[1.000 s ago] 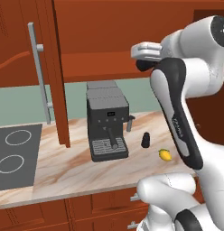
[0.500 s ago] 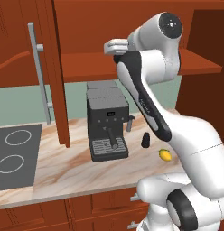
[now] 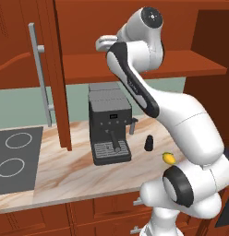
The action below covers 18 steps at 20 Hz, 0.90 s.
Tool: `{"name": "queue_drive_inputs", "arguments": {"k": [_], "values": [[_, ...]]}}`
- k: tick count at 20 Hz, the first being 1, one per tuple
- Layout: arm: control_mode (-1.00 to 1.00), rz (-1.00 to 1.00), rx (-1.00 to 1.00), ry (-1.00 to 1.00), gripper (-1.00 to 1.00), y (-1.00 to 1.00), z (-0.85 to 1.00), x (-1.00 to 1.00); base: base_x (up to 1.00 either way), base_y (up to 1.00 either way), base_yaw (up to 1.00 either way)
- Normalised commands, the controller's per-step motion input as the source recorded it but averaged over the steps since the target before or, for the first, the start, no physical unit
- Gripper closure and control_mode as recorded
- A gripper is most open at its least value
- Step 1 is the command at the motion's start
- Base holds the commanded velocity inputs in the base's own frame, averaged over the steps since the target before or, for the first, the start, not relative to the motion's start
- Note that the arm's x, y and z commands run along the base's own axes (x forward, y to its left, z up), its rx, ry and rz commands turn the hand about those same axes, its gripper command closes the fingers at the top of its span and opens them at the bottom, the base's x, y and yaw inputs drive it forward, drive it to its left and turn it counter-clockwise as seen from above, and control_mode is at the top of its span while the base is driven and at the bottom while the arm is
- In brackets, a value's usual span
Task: There are various items on the counter. Only move the condiments/shakers into the cabinet.
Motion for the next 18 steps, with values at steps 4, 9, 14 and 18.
{"name": "queue_drive_inputs", "arguments": {"k": [4, 9, 14, 18], "values": [[-1.00, 0.01, -0.03, 0.07, 1.00, 0.22, -0.17, 0.53, 0.00, 0.00, 0.00], [-1.00, 0.01, -0.03, 0.00, 1.00, 0.20, -0.28, 0.40, 0.00, 0.00, 0.00], [-1.00, 0.00, -0.01, 0.00, 1.00, 0.05, -0.24, 0.28, 0.00, 0.00, 0.00], [-1.00, 0.00, 0.00, 0.00, 1.00, 0.00, -0.14, 0.23, 0.00, 0.00, 0.00]]}}
